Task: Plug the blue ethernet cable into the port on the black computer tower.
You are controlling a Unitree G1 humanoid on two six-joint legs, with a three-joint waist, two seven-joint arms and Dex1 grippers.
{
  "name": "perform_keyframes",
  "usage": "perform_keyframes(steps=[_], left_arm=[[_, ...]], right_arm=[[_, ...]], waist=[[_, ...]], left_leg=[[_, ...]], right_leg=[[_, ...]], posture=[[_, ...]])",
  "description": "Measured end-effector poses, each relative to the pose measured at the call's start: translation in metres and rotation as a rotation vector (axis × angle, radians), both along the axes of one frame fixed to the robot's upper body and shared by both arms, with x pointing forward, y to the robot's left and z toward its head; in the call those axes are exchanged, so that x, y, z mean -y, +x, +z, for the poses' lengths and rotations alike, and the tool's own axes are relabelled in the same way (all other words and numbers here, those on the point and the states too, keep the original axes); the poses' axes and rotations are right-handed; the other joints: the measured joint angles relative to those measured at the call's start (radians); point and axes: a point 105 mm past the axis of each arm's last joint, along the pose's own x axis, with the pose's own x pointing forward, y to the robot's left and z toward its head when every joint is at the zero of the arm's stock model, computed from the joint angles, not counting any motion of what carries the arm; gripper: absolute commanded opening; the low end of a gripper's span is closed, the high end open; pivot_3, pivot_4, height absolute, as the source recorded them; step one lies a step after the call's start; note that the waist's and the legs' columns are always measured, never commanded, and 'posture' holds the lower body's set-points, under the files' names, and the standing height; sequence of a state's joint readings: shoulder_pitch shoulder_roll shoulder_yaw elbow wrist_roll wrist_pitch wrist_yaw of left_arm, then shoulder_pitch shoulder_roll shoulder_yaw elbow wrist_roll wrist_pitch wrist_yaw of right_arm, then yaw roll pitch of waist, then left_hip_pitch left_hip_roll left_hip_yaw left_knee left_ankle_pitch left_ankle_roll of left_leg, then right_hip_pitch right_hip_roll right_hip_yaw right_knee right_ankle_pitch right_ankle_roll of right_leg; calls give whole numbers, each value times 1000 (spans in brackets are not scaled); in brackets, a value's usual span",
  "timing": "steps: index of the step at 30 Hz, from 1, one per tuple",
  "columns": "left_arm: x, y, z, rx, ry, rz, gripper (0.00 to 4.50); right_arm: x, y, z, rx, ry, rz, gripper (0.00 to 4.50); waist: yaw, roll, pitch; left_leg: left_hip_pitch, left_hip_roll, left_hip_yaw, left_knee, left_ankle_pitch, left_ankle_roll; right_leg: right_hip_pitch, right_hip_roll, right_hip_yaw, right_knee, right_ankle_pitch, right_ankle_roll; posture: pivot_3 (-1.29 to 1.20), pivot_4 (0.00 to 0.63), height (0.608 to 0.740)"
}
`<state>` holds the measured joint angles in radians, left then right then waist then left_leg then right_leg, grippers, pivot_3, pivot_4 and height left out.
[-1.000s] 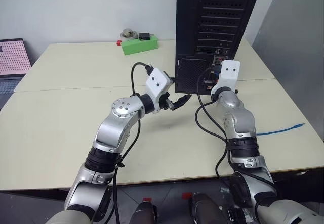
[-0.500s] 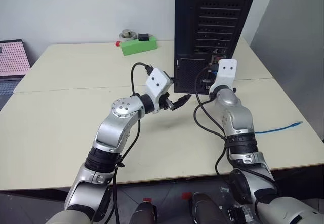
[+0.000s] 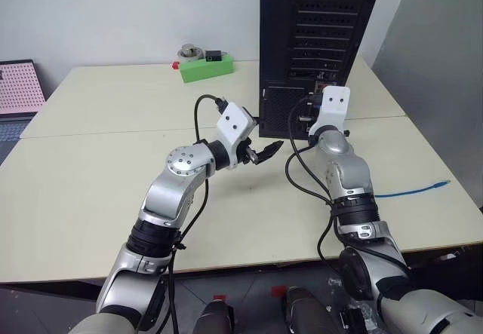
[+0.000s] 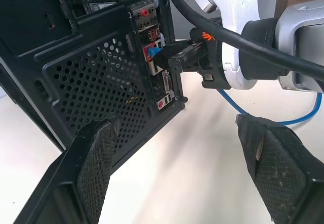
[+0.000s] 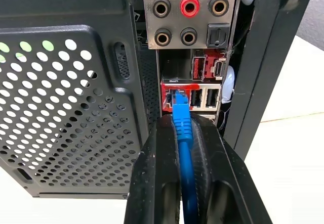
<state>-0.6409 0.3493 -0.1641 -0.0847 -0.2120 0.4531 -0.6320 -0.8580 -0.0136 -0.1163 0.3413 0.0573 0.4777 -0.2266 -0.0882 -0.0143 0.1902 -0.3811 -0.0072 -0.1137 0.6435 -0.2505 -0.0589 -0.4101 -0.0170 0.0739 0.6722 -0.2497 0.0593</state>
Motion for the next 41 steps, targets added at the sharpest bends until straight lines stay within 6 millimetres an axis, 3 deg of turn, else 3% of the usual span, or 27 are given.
perform_keyframes(steps=[4, 9, 16, 21, 24, 26, 32, 41], left_arm=[[0, 0, 0, 1, -1, 6, 3918], [-1, 1, 0, 2, -1, 8, 3918], [-6, 4, -3, -5, 12, 26, 3918], [-18, 8, 1, 9, 21, 68, 3918], [-34, 12, 1, -8, 32, 117, 3918], [-39, 13, 2, -5, 37, 133, 3918], [-63, 11, -9, -29, 100, 176, 3918], [-76, 7, 2, -30, 57, 136, 3918]], right_arm=[[0, 0, 0, -1, 12, 12, 25], [3, 0, 0, 2, 45, 30, 1288], [12, -10, 0, 23, 47, 27, 2613], [20, -34, -4, 25, 32, 36, 3491], [22, -65, -2, 42, 2, 92, 4197], [22, -75, 0, 46, 4, 126, 4484], [38, -105, 21, 123, -99, 303, 4495], [74, -123, 30, 126, -199, 411, 4495]], waist=[[0, 0, 0], [1, 0, 0], [3, 0, 0], [8, 0, 0], [12, 0, 0], [13, 0, 0], [22, 0, 0], [30, 0, 0]], left_leg=[[0, 0, 0, 0, 0, 0], [0, 0, 0, -1, 0, 0], [-4, 0, 0, -14, 0, 0], [-17, 0, 0, -15, 1, -1], [-18, 1, -1, -15, 1, -2], [-18, 0, -1, -16, 1, -2], [-18, 0, -1, -14, 1, -2], [-17, 0, 0, -14, 1, -2]], right_leg=[[0, 0, 0, 0, 0, 0], [0, 0, 0, -1, 0, 0], [-3, -1, 0, -13, 2, -2], [-14, -2, -1, -13, 3, -5], [-16, -2, -2, -14, 3, -5], [-15, -2, -2, -14, 3, -5], [-13, -3, -3, -16, 0, 0], [-12, -2, -3, -16, 0, 0]], posture=[[0, 150, 740], [0, 150, 740], [0, 150, 740], [0, 150, 740], [0, 150, 740], [0, 150, 740], [0, 150, 740], [0, 150, 740]])
